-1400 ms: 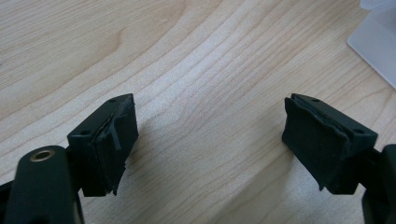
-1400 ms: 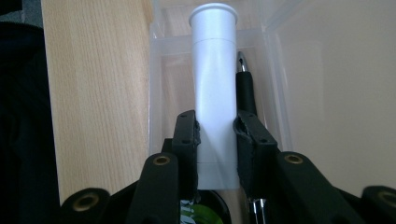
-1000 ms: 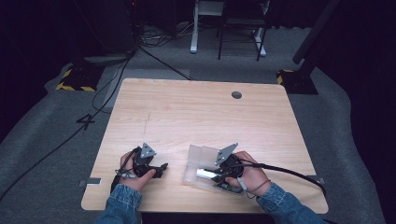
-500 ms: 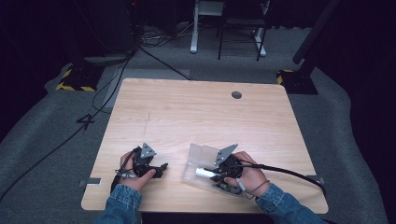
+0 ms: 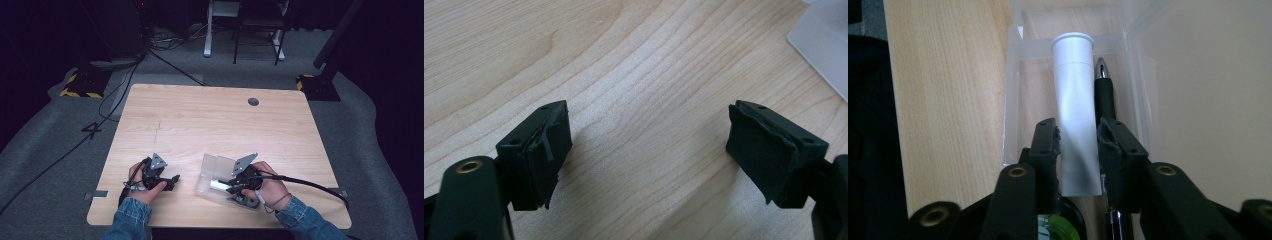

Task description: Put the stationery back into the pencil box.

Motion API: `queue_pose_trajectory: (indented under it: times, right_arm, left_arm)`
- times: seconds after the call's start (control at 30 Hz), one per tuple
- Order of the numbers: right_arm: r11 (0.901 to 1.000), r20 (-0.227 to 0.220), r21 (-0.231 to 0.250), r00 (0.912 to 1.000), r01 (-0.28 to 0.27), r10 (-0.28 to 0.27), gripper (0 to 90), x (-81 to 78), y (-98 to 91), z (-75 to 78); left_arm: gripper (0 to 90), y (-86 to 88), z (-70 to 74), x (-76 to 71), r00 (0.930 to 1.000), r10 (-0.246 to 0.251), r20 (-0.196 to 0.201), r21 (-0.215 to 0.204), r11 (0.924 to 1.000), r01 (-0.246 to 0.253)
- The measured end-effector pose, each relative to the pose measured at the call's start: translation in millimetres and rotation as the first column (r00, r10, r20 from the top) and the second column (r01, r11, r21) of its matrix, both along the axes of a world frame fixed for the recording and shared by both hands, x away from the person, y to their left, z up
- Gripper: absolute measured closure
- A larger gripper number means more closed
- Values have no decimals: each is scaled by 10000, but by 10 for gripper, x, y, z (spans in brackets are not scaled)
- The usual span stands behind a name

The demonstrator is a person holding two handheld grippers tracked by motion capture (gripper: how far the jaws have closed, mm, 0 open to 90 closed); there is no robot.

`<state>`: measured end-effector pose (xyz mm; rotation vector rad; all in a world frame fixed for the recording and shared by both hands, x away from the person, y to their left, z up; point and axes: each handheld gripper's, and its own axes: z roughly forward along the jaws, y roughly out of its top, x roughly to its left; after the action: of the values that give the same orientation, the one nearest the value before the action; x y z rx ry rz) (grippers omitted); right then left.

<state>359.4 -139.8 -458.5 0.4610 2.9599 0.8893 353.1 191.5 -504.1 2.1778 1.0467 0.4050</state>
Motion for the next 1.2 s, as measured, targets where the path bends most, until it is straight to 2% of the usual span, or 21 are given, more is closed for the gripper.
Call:
queue_pose_trajectory:
  times: [0.17, 0.37, 0.43, 0.53, 0.63, 0.77, 0.87, 0.93, 1.0, 1.1, 1.17, 1.2]
  right_arm:
    - [9997, 158, 230, 9998, 74, -77, 715, -8, -33, 72]
    - [9948, 975, 930, 9939, 419, -510, 676, 10, -169, 308]
    - [9911, 1363, 1165, 9874, 648, -806, 660, 21, -249, 415]
    - [9847, 1716, 1445, 9776, 971, -1216, 624, 48, -361, 533]
    - [9751, 1785, 1791, 9704, 1305, -1627, 593, 82, -479, 607]
    - [9620, 1995, 2082, 9553, 1764, -2183, 520, 138, -658, 683]
    - [9504, 2111, 2213, 9407, 2188, -2657, 455, 206, -833, 738]
    - [9390, 2066, 2286, 9297, 2570, -3048, 423, 267, -979, 759]
    - [9223, 2063, 2486, 9142, 2959, -3489, 390, 314, -1128, 766]
    - [9058, 1930, 2646, 9021, 3309, -3860, 367, 358, -1289, 754]
    - [9048, 2028, 2533, 8957, 3423, -3956, 334, 381, -1386, 739]
    - [9010, 2031, 2517, 8909, 3534, -4062, 329, 396, -1440, 727]
  left_arm:
    - [181, 0, 0, 0, 10000, 1, 0, 0, 10000, -1]
    - [170, -10, -3, 7, 10000, -6, -51, -51, 10000, 5]
    - [170, -9, -2, 8, 10000, -19, -61, -56, 10000, 18]
    - [170, -6, -1, 10, 10000, -27, -47, -50, 10000, 27]
    - [170, 1, -5, 13, 10000, -1, -79, -194, 9998, -1]
    - [172, 32, -3, 25, 9999, 85, -83, -219, 9997, -86]
    - [173, 64, -3, 29, 10000, 64, -36, -79, 9999, -65]
    - [173, 82, -6, 38, 10000, 3, -29, -99, 10000, -4]
    - [173, 99, -2, 52, 10000, -15, 17, -28, 10000, 15]
    - [173, 115, -3, 66, 10000, -41, -65, -92, 9999, 40]
    - [173, 129, -4, 81, 10000, -34, -16, -76, 10000, 34]
    - [173, 137, -3, 89, 10000, -58, -31, -81, 10000, 58]
